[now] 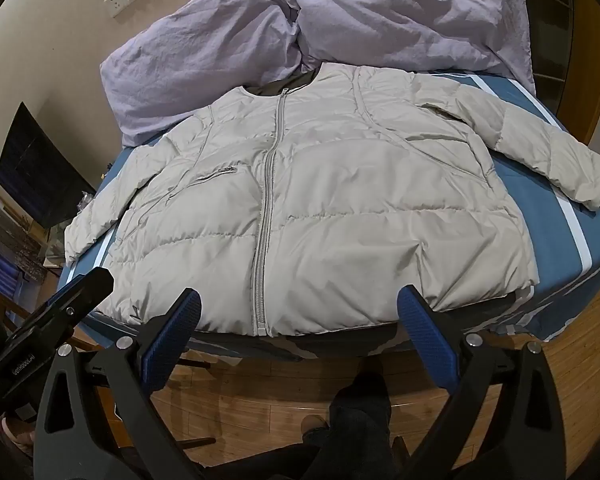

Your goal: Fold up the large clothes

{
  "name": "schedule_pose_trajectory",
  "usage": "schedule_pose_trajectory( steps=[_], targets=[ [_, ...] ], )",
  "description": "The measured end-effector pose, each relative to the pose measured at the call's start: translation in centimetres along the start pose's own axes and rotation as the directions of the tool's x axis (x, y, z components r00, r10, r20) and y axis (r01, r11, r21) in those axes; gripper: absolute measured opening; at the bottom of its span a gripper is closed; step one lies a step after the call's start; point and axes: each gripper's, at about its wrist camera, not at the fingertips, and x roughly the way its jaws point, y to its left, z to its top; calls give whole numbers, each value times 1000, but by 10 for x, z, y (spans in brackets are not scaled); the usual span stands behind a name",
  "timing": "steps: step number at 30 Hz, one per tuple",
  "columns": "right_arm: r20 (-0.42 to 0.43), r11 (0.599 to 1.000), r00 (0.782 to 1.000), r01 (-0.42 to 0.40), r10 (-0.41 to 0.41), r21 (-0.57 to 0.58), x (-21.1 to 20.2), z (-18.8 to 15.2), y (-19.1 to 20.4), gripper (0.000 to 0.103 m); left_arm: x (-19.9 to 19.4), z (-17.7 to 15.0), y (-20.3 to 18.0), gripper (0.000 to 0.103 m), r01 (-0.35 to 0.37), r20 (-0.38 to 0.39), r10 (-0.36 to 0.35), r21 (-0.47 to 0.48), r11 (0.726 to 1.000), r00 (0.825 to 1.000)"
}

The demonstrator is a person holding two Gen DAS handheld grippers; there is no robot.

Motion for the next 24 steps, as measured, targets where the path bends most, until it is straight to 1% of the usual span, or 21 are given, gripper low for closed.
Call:
schedule_pose_trajectory(
  steps=[24],
  targets=[
    [-3,1000,1000,-6,6,5,1,0,-2,100,0,0,0,101,4,-7,-4,-6,1000,1000]
  ],
)
